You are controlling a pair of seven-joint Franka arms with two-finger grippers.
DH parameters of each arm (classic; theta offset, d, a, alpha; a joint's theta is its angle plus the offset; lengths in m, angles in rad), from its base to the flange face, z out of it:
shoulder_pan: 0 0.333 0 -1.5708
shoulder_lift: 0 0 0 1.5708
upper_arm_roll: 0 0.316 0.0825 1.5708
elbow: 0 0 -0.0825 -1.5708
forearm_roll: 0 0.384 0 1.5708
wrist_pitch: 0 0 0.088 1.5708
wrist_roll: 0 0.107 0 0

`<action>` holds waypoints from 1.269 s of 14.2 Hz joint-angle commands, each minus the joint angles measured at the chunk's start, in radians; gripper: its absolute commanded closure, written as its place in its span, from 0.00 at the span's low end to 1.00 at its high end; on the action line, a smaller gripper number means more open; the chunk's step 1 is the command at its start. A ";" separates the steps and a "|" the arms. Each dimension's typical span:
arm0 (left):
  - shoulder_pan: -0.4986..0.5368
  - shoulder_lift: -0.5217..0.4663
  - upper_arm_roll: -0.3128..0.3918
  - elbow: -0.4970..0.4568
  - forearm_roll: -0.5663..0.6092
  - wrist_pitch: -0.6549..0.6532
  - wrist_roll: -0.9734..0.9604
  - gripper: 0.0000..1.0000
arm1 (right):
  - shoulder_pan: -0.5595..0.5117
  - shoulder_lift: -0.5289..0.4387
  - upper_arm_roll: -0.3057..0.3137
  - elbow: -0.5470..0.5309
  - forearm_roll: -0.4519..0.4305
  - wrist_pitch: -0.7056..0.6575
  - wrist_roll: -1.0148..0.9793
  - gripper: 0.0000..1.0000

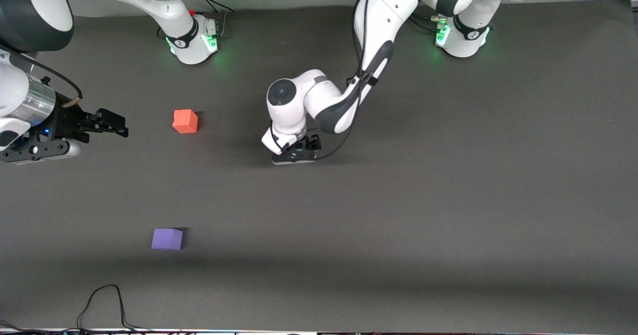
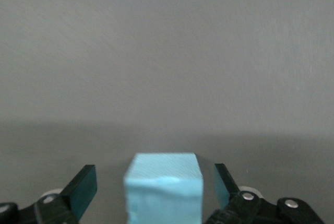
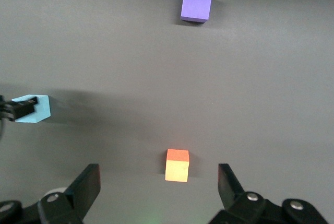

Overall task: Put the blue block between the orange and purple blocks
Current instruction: 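Set the blue cube down and open the left gripper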

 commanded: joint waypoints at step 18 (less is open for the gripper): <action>0.855 -0.816 -0.002 -0.431 -0.041 -0.560 1.009 0.00 | 0.551 0.061 -0.005 0.093 0.155 -0.039 0.585 0.00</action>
